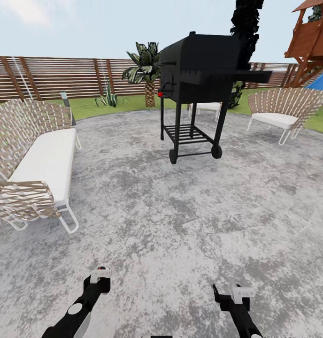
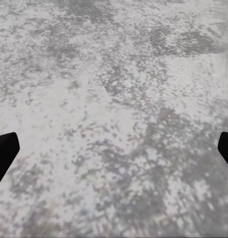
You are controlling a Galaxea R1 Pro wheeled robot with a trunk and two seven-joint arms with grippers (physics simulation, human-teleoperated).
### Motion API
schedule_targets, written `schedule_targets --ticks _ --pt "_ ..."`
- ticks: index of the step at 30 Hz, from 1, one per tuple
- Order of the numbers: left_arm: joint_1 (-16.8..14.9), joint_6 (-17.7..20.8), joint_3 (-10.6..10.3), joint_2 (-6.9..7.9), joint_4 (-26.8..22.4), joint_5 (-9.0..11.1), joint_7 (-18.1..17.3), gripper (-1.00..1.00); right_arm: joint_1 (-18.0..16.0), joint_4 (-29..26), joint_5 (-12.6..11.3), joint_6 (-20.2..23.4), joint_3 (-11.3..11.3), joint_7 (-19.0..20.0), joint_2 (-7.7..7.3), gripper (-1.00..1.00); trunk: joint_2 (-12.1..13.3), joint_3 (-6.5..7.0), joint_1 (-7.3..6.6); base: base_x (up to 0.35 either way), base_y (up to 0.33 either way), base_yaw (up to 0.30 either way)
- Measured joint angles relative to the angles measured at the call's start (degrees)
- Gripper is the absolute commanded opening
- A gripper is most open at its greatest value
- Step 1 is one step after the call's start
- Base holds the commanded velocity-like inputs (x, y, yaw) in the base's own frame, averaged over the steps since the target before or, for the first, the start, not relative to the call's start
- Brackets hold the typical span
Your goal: In the garden, pick up the pesticide atomizer on the floor and spray pesticide onto both trees until each tree trunk is fully covered.
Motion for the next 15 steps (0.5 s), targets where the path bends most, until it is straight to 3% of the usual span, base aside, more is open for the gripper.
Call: schedule_targets --ticks 7,15 --pt "0.0 0.0 0.0 0.0 -0.2 0.0 0.0 -1.0 0.0 0.0 0.0 0.0 0.0 0.0 0.01 1.0 2.8 1.74 -1.54 0.0 0.0 -0.223" --pt "0.0 0.0 0.0 0.0 -0.3 0.0 0.0 -1.0 0.0 0.0 0.0 0.0 0.0 0.0 -0.03 1.0 2.8 2.28 -1.54 0.0 0.0 -0.227"
